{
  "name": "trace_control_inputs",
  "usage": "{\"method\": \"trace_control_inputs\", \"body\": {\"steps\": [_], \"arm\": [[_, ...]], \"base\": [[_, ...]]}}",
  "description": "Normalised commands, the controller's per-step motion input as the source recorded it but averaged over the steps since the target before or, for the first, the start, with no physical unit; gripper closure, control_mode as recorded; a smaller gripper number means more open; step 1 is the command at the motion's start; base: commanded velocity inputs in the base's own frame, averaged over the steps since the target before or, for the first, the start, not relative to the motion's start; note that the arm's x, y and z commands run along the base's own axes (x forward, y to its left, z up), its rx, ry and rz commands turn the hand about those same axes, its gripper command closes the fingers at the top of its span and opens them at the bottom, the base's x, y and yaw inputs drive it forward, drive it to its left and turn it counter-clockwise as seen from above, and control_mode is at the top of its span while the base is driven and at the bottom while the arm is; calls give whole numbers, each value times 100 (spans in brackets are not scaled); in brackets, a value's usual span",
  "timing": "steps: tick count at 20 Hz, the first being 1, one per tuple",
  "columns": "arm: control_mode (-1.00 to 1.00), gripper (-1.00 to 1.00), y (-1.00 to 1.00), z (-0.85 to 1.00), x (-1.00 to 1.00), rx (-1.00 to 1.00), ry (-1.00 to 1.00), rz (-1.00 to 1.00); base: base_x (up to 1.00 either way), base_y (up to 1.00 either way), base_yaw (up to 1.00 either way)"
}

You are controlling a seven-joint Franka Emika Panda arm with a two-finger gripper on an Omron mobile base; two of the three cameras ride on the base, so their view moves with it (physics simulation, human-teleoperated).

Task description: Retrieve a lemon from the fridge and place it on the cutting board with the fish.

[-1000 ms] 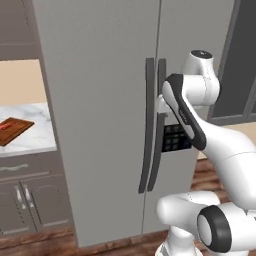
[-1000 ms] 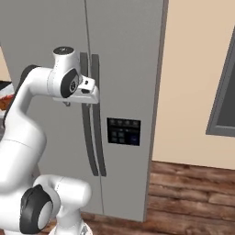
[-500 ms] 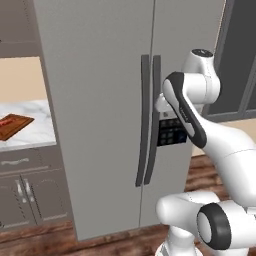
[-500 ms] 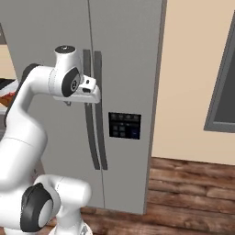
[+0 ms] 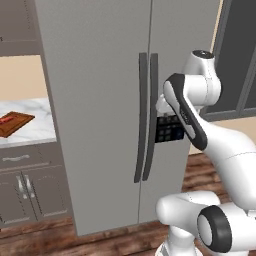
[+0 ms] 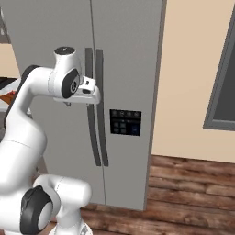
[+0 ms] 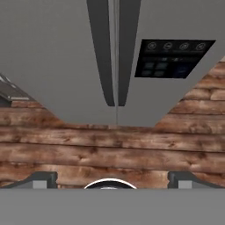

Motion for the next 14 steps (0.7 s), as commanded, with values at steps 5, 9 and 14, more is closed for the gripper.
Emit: {"method": "trace_control_inputs", "body": {"steps": [5, 9, 14], "arm": [[-100, -100, -15, -13, 3, 0, -10, 1], [-100, -100, -12, -33, 23, 1, -13, 0], [-100, -100, -1, -21, 40, 0, -18, 0]], "base": [[0, 0, 0], [0, 0, 0], [0, 0, 0]]}}
